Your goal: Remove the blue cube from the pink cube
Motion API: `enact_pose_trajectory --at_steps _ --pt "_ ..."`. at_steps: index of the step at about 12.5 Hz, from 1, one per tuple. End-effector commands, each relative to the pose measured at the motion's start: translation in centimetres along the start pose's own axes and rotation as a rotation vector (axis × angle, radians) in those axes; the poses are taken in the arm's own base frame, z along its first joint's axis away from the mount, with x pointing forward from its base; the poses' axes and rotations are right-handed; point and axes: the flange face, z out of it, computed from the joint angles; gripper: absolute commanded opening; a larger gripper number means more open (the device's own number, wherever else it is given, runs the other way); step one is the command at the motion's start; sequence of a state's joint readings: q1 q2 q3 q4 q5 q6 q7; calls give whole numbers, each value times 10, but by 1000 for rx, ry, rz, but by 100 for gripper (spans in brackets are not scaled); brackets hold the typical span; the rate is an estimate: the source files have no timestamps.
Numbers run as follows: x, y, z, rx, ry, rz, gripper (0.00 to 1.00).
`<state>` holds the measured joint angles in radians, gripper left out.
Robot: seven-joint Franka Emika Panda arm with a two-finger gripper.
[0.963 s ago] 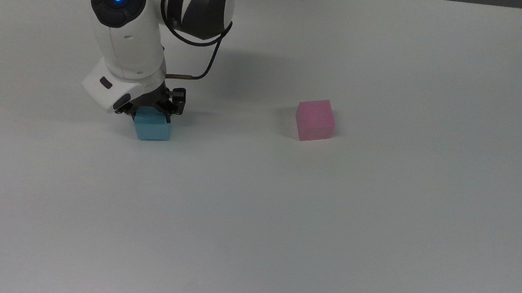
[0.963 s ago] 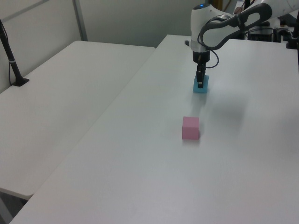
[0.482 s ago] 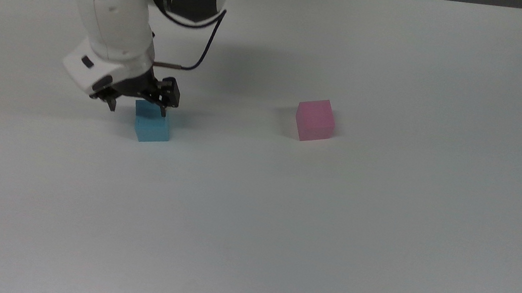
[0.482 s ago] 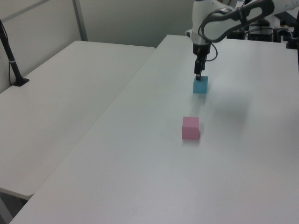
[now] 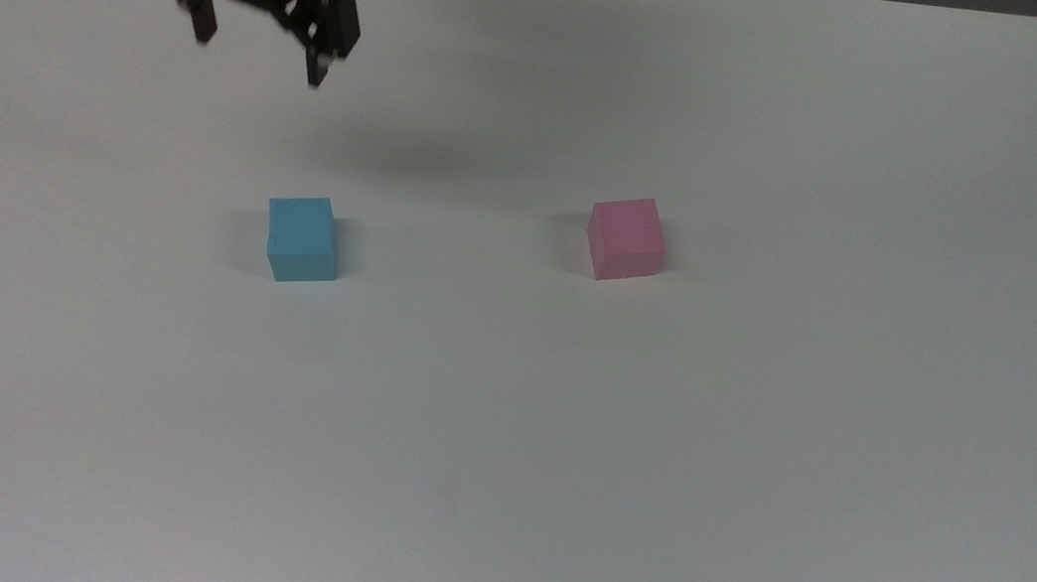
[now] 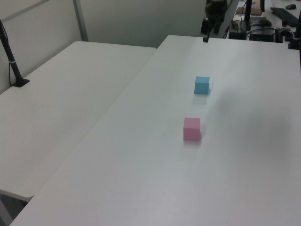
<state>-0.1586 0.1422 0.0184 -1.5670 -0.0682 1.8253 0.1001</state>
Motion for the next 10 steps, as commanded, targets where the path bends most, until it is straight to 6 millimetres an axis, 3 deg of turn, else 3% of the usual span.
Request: enact_pose_trajectory --at_steps 1,3,7,10 --pt "-31 -28 -48 -4 -34 28 100" --pt "-41 -30 -59 -8 -55 13 100" --pt "-41 -39 -52 -1 -60 -168 100" --pt "-41 -41 -50 20 -62 -162 100"
